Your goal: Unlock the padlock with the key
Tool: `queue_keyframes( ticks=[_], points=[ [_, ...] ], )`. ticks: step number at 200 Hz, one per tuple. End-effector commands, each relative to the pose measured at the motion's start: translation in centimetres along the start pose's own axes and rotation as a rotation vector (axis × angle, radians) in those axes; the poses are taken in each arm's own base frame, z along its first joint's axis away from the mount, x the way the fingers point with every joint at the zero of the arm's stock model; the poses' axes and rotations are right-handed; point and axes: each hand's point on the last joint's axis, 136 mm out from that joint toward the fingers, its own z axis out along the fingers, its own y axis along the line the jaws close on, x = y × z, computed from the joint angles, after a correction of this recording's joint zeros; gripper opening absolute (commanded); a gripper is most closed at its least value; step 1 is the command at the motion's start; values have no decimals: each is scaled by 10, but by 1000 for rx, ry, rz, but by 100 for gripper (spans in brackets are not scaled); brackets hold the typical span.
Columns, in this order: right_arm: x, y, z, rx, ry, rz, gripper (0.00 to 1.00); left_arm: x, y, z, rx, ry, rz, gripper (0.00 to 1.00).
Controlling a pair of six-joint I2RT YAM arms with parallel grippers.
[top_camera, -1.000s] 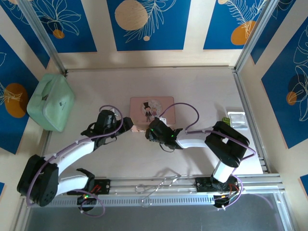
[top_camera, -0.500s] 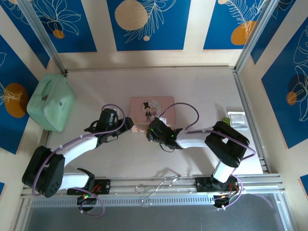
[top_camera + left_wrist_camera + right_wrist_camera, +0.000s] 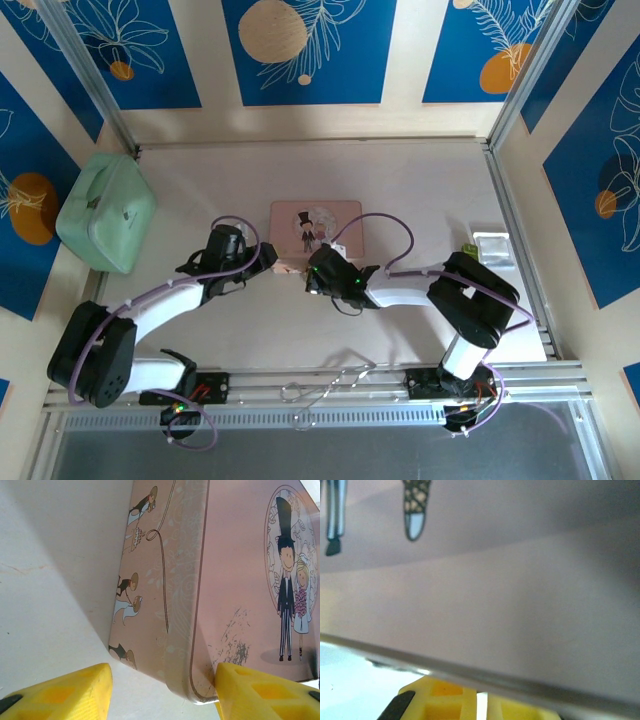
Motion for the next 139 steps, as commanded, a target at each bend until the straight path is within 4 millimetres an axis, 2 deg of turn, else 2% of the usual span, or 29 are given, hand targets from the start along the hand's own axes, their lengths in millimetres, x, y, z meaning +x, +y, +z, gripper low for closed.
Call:
queue_keyframes(
  ticks=[1, 57, 139],
  points=[
    [16, -8, -5, 35, 76, -18, 0, 15, 30, 7, -100, 55, -20, 56],
    [19, -10, -8, 25, 101, -31, 0, 19, 36, 4, -110, 56, -23, 56],
    [6, -21, 0, 28, 55, 6, 0, 24, 39, 7, -99, 65, -48, 55]
  ],
)
